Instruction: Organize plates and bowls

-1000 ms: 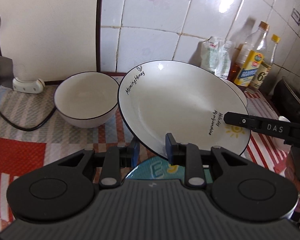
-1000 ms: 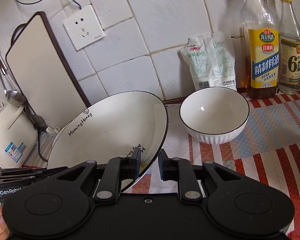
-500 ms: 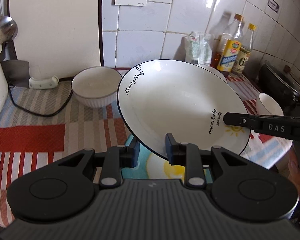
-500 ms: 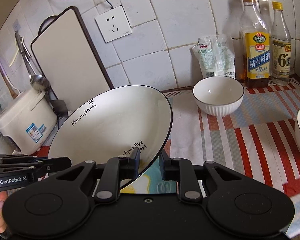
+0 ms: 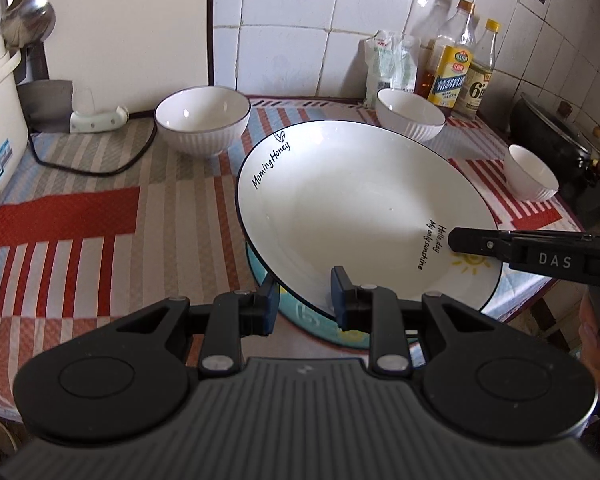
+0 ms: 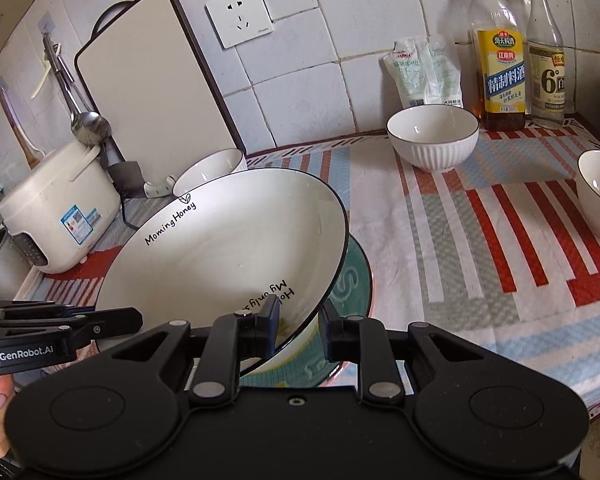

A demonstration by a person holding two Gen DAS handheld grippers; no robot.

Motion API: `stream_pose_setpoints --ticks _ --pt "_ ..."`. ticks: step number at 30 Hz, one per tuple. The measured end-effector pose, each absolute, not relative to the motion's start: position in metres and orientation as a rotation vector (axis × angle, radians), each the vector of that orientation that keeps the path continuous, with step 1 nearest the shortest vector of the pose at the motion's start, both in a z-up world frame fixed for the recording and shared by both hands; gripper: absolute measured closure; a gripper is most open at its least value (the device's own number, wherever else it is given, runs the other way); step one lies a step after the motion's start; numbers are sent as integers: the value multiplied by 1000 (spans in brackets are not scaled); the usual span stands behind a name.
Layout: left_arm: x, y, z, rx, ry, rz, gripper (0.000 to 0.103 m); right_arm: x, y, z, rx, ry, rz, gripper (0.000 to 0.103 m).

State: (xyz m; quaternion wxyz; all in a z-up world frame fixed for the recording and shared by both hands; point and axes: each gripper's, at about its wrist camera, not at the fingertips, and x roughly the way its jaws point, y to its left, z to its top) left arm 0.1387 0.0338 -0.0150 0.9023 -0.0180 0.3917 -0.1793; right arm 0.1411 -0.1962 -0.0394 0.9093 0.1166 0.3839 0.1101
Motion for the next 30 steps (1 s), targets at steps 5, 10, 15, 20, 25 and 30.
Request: stream_pose_setpoints --ticks 5,10,15,20,25,30 --pt "136 35 -26 -42 824 -374 78 136 -194 -49 232 810 220 77" --pt "138 35 -34 -42 832 -374 78 136 -194 -56 232 820 215 77" --pt "140 36 -39 -43 838 -369 78 139 -192 -62 228 822 221 76" --pt "143 36 -41 -41 847 -359 78 139 -189 -64 214 816 220 76" --pt "148 36 -45 -51 858 -352 78 144 -185 -65 188 818 215 75" --pt "152 36 -49 -67 861 -354 78 145 -180 -63 144 814 203 74"
